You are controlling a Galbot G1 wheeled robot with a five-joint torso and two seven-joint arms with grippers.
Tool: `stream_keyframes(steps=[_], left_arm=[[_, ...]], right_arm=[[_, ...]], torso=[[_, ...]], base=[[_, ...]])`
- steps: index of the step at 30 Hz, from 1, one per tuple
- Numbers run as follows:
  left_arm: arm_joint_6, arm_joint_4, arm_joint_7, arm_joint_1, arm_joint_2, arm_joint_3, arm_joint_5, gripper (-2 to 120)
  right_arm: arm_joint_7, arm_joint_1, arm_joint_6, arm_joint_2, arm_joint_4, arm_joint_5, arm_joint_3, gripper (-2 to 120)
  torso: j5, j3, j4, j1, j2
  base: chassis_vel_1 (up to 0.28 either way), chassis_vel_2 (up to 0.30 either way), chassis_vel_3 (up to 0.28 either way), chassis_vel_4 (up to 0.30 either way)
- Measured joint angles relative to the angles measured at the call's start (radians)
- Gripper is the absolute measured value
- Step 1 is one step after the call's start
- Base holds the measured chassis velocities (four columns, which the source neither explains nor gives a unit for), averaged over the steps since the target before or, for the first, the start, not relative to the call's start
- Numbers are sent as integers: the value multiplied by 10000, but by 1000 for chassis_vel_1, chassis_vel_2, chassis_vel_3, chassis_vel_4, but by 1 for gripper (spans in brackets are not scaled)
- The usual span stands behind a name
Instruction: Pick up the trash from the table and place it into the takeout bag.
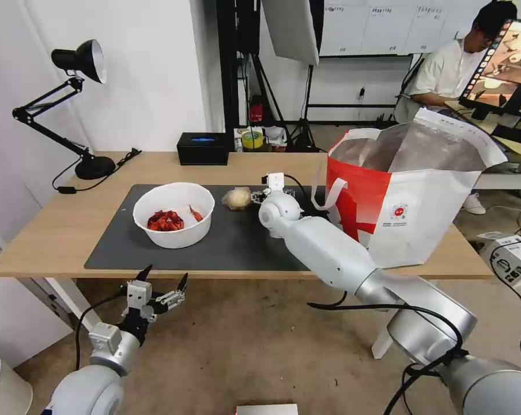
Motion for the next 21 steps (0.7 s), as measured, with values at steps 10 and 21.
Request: stream_keyframes(steps=[10, 21], left_arm=[[-37, -40, 14, 27, -95, -14, 7, 100], [-60, -28, 25, 5, -93, 19, 9, 100]], right_arm=[[-193, 202, -210, 87, -297, 110, -64, 100], [-408, 324, -331, 261, -791, 115, -40, 100]], torso=[[0, 0, 0, 0, 0], [0, 0, 1, 0, 0]], base=[[0, 0, 0, 0], [0, 0, 0, 0]])
